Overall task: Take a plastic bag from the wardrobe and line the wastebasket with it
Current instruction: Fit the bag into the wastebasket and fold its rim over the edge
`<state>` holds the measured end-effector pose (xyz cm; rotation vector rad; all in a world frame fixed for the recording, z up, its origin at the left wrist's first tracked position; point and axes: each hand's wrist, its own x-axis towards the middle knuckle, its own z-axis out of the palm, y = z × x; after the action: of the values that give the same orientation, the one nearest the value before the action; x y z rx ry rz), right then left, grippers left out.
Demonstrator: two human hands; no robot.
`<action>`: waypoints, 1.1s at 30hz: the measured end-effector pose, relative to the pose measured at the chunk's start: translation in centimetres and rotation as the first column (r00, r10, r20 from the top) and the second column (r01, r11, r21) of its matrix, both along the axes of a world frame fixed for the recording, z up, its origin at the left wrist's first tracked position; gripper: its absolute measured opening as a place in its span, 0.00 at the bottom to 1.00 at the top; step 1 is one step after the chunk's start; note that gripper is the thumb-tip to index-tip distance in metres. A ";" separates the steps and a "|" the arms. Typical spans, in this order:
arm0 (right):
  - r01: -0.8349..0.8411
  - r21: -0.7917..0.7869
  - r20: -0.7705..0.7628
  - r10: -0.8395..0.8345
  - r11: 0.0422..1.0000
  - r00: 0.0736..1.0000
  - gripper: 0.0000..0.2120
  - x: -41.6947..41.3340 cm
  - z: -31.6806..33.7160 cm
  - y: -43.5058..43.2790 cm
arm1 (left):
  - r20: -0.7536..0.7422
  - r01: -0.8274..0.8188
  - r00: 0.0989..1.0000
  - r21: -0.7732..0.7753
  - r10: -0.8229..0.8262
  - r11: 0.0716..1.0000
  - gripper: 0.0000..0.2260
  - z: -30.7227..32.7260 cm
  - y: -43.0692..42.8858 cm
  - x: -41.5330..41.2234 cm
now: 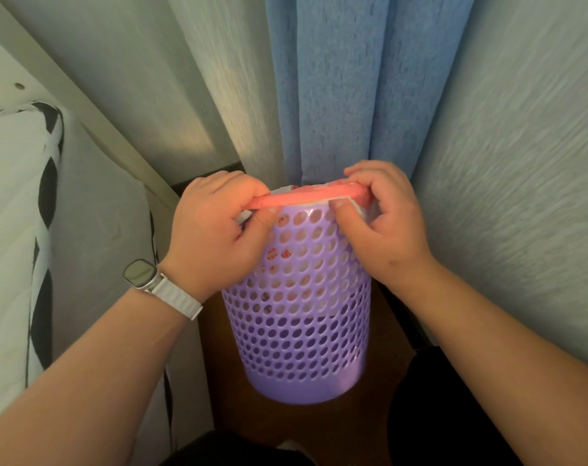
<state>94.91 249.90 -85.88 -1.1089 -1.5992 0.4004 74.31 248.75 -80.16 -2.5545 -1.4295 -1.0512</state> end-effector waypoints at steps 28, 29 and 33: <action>-0.061 0.017 0.077 0.059 0.998 0.995 0.11 0.0 -0.3 0.1 | -0.167 -0.004 0.986 -0.012 0.002 1.000 0.11 -0.2 -0.1 0.4; -0.054 0.013 0.070 0.053 0.998 0.996 0.11 0.0 -0.3 0.1 | -0.156 -0.001 0.988 -0.014 -0.002 1.000 0.11 -0.2 -0.2 0.5; -0.005 0.009 0.056 0.004 1.000 0.998 0.10 -0.3 -0.1 -0.1 | -0.130 0.020 0.991 -0.061 -0.027 0.998 0.10 0.1 -0.3 0.8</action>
<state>94.62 249.76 -86.01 -1.1179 -1.6513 0.3676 75.09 248.46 -80.10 -2.6322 -1.4221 -0.8382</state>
